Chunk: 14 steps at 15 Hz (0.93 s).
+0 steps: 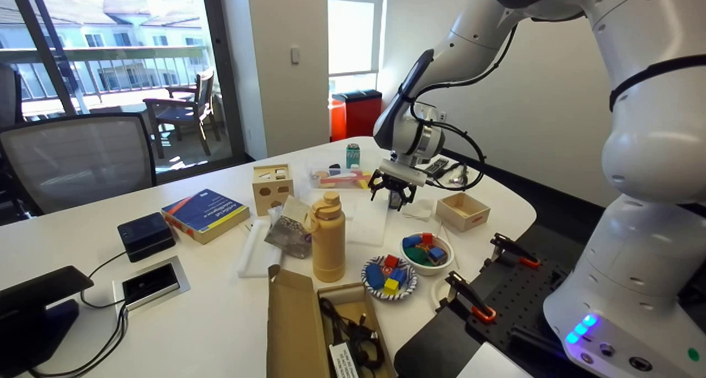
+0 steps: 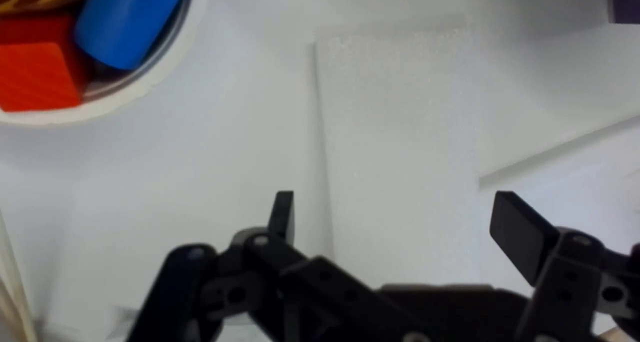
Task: Put the white foam in the brown box.
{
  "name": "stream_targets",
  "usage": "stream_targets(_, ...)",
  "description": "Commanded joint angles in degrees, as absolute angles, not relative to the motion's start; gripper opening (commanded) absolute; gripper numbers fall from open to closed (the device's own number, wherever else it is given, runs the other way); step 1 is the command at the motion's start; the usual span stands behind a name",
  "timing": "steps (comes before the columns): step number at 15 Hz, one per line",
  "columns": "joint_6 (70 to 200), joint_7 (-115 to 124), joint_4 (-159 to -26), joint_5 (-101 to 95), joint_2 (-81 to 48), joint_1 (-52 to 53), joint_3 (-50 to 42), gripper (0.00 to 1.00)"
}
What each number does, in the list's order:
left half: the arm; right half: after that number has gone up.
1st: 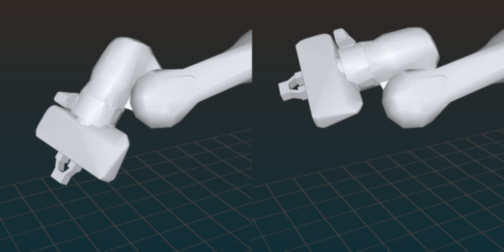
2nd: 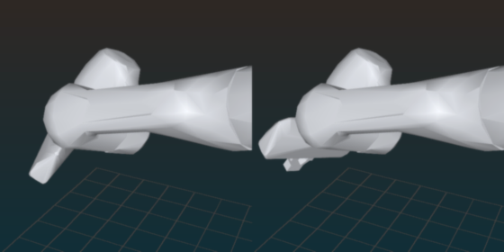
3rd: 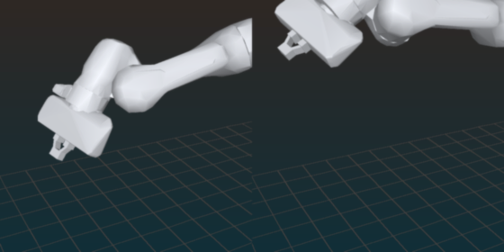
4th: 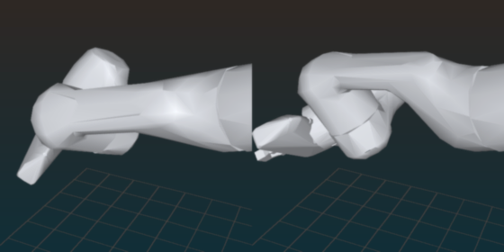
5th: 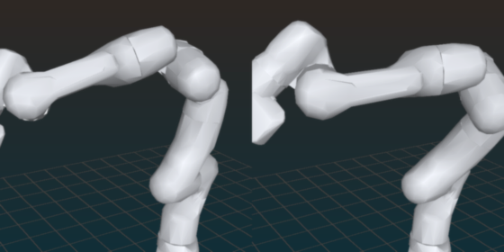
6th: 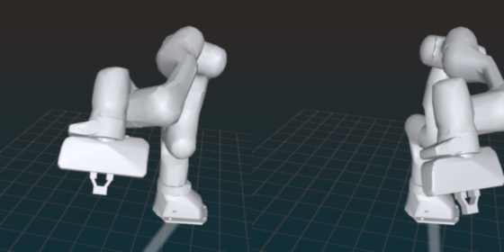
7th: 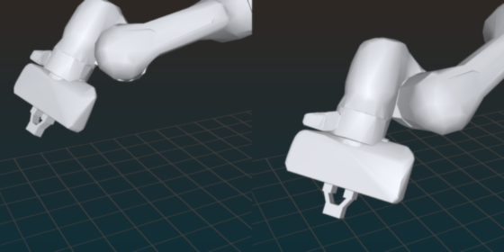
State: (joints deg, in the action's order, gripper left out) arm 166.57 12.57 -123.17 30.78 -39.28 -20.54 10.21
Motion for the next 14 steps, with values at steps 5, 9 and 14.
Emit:
stream_targets(5, 169.57, 8.32, -114.95, 33.45, -47.63, -23.78, 13.37, 1.0)
stream_targets(9, 168.15, 9.35, -112.27, 32.64, -50.41, -23.14, 11.82, 1.0)
stream_targets(14, 167.48, 10.05, -109.33, 32.27, -53.78, -22.78, 10.83, 1.0)
